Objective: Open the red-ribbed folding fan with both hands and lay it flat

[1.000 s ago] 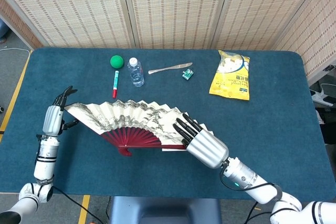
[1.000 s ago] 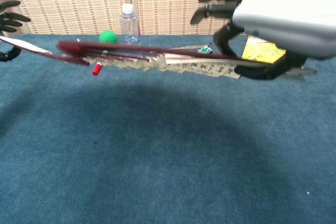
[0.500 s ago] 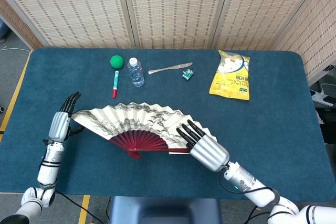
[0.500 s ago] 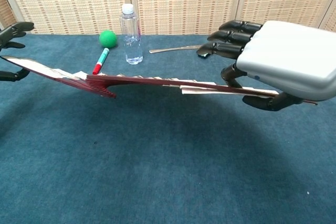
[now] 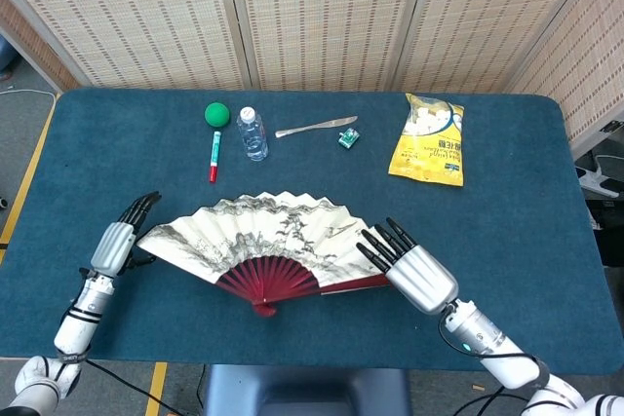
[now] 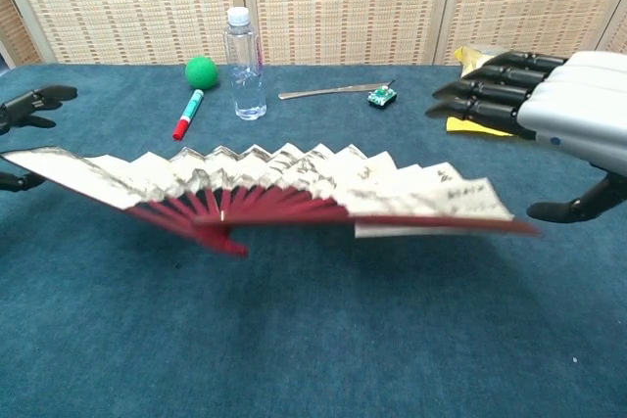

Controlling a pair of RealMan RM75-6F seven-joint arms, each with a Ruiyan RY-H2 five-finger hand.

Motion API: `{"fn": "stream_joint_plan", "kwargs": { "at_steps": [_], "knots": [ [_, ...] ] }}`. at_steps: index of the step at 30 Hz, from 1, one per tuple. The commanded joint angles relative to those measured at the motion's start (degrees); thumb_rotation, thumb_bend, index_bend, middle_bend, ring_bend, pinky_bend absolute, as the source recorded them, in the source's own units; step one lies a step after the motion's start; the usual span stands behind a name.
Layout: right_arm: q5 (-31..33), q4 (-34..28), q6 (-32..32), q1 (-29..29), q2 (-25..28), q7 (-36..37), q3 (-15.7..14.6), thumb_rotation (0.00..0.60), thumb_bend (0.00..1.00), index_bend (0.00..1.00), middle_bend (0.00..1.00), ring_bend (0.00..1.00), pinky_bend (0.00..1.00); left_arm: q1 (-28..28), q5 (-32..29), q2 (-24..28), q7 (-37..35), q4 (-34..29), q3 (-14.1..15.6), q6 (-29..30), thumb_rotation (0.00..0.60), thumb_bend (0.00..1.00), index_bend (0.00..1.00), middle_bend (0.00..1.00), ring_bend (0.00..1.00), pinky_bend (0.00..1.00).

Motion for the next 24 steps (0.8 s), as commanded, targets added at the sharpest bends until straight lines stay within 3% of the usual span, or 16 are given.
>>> {"fn": "stream_joint_plan", "kwargs": {
  "at_steps": [1,10,11,14,19,24],
  "knots": [
    [3.6,-2.0,-3.5,0.9,2.5,-0.3,0.7,0.587,0.12,0.00,0.00,0.00,0.00,0.4,2.6,3.9,-2.1,-2.2,3.0,-2.7,0.600,0.46,0.00,0.00,0.00,0.09],
    [7.9,-5.2,-5.1,1.1,5.8,-0.1,2.0,0.570,0.12,0.00,0.00,0.00,0.00,-0.1,5.0,13.1,-3.9,-11.7,5.5,-2.4,0.600,0.44,0.00,0.00,0.00,0.03],
    [7.8,-5.6,-4.1,0.5,6.5,0.9,2.0,0.570,0.12,0.00,0.00,0.00,0.00,-0.7,5.8,15.4,0.0,-13.2,6.7,-4.7,0.600,0.44,0.00,0.00,0.00,0.02],
    [7.4,-5.7,-3.2,-0.1,7.5,2.7,2.0,0.571,0.12,0.00,0.00,0.00,0.00,-0.6,3.6,17.0,12.2,-16.5,5.0,-6.7,0.600,0.43,0.00,0.00,0.00,0.01],
    [7.1,-6.0,-2.2,-0.7,8.9,3.8,2.0,0.571,0.12,0.00,0.00,0.00,0.00,1.0,0.4,15.1,31.3,-16.4,0.8,-2.0,0.600,0.40,0.00,0.00,0.00,0.00],
    [6.4,-6.0,-1.0,-1.5,9.6,4.3,1.9,0.571,0.12,0.00,0.00,0.00,0.00,0.6,-0.7,18.7,36.9,-22.7,0.8,-6.0,0.600,0.40,0.00,0.00,0.00,0.00]
  ]
}}
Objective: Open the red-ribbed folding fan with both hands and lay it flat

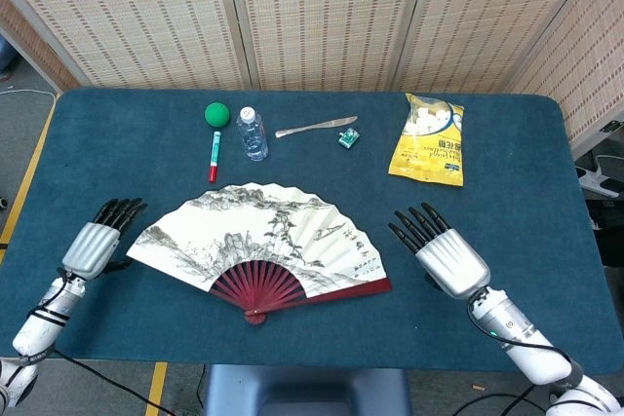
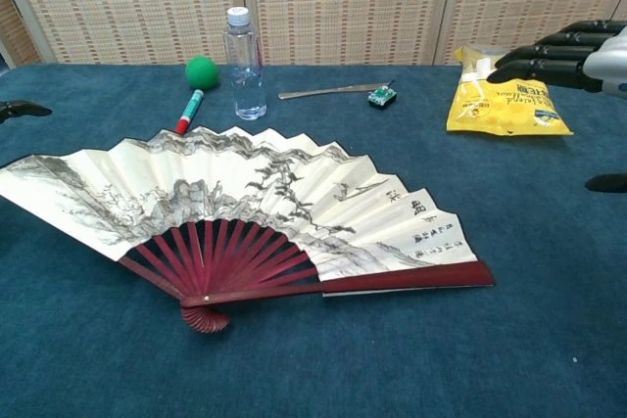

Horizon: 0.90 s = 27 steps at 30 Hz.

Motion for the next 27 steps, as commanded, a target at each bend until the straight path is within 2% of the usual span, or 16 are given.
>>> {"fn": "stream_joint_plan", "kwargs": {
  "at_steps": [1,2,7,11,15,20,22,24,27],
  "knots": [
    [-0.1,0.1,0.5,-0.4,0.4,0.1,0.0,0.571,0.12,0.00,0.00,0.00,0.00,0.0,-2.8,5.5,11.3,-9.5,-1.3,-4.8,0.600,0.40,0.00,0.00,0.00,0.00],
    [0.0,0.2,0.6,-0.6,0.5,0.4,0.0,0.571,0.12,0.00,0.00,0.00,0.00,-0.3,-3.6,8.6,12.6,-14.5,-0.7,-8.3,0.600,0.40,0.00,0.00,0.00,0.01],
    [1.1,1.2,0.3,-1.2,1.0,1.6,-0.1,0.571,0.12,0.00,0.00,0.00,0.00,-1.6,-7.0,21.0,17.6,-34.5,0.7,-17.8,0.600,0.40,0.00,0.00,0.00,0.06],
    [1.4,2.3,-0.2,-1.2,0.8,2.5,-0.1,0.570,0.12,0.00,0.00,0.00,0.00,-4.1,-8.5,29.1,16.9,-46.1,2.3,-25.8,0.600,0.43,0.00,0.00,0.00,0.07],
    [0.9,2.8,-0.5,-1.3,0.6,3.4,-0.3,0.572,0.12,0.00,0.00,0.00,0.00,-6.4,-11.0,33.0,21.9,-51.1,3.5,-32.8,0.600,0.45,0.00,0.00,0.00,0.08],
    [-0.1,3.0,-0.1,-1.7,0.7,4.8,-0.6,0.571,0.12,0.00,0.00,0.00,0.00,-8.4,-16.4,33.7,29.9,-53.9,3.3,-37.3,0.600,0.46,0.00,0.00,0.00,0.08],
    [-0.1,3.2,-0.1,-1.9,0.8,5.0,-0.8,0.570,0.12,0.00,0.00,0.00,0.00,-8.2,-18.2,33.1,33.9,-53.8,2.6,-35.3,0.600,0.46,0.00,0.00,0.00,0.07],
    [-0.2,3.3,0.0,-2.1,0.9,5.4,-0.9,0.569,0.12,0.00,0.00,0.00,0.00,-5.9,-19.1,30.9,39.3,-53.2,1.0,-27.0,0.600,0.46,0.00,0.00,0.00,0.06],
    [-0.8,3.4,1.2,-2.7,1.1,6.3,-0.8,0.571,0.12,0.00,0.00,0.00,0.00,-2.9,-16.2,28.7,36.3,-53.5,-1.2,-18.0,0.600,0.46,0.00,0.00,0.00,0.04]
  ]
}}
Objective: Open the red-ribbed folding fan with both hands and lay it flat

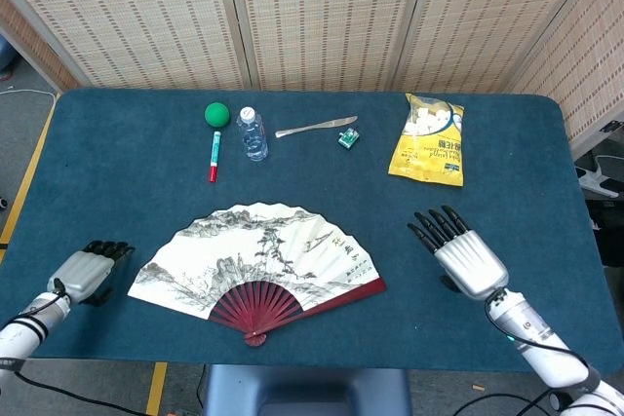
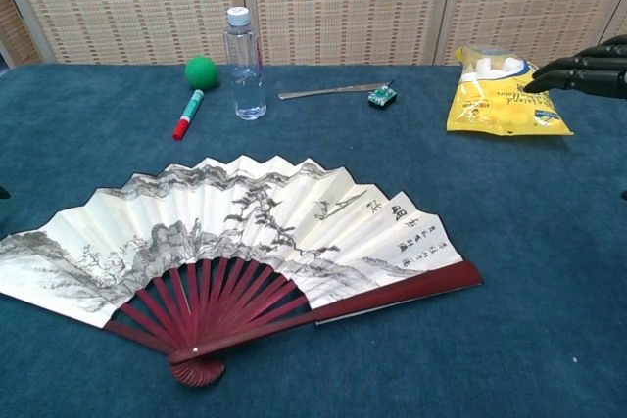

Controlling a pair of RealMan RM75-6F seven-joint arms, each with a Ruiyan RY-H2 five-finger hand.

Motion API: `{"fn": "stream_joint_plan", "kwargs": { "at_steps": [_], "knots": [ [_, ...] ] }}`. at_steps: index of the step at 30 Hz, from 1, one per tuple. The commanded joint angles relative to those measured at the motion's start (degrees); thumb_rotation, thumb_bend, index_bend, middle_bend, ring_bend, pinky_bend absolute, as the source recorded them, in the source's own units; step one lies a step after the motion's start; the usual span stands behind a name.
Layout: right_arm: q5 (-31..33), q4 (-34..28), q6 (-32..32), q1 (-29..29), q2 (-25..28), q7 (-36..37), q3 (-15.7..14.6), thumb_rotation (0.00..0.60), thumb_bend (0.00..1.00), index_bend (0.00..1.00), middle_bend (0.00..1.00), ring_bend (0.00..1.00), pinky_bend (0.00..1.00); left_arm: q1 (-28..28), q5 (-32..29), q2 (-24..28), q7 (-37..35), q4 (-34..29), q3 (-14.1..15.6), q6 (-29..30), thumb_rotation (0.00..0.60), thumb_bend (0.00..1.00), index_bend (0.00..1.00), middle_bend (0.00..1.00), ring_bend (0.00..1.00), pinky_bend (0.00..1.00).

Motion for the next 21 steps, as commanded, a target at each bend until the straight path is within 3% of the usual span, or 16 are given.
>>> {"fn": "stream_joint_plan", "kwargs": {
  "at_steps": [1,5,9,12,14,21],
  "knots": [
    [-0.7,0.2,1.4,-0.7,0.0,0.8,0.1,0.570,0.12,0.00,0.00,0.00,0.00,4.5,3.2,-3.7,-2.3,-0.6,-3.4,16.6,0.600,0.46,0.00,0.00,0.00,0.03],
    [-1.8,1.5,6.6,-3.6,-1.5,3.4,0.1,0.570,0.12,0.00,0.00,0.00,0.00,10.7,14.6,-10.7,-18.4,6.9,-5.8,37.9,0.600,0.44,0.00,0.00,0.00,0.03],
    [-2.4,5.5,13.9,-8.6,-5.7,6.8,-0.7,0.574,0.12,0.00,0.00,0.00,0.00,16.9,18.6,-20.2,-29.1,19.5,-6.2,53.6,0.600,0.44,0.00,0.00,0.00,0.03],
    [-1.8,9.9,19.0,-13.2,-9.6,8.0,-1.9,0.574,0.12,0.00,0.00,0.00,0.00,20.4,18.4,-25.0,-32.1,28.4,-4.7,56.2,0.600,0.43,0.00,0.00,0.00,0.03],
    [-0.9,13.5,21.6,-15.8,-12.1,8.7,-2.3,0.573,0.12,0.00,0.00,0.00,0.00,20.9,19.5,-25.0,-30.3,31.6,-2.6,54.5,0.600,0.43,0.00,0.00,0.00,0.03],
    [1.7,14.3,21.6,-17.8,-11.6,11.0,-1.3,0.573,0.12,0.00,0.00,0.00,0.00,22.3,18.9,-20.4,-27.1,28.9,-2.1,53.1,0.600,0.43,0.00,0.00,0.00,0.03]
  ]
}}
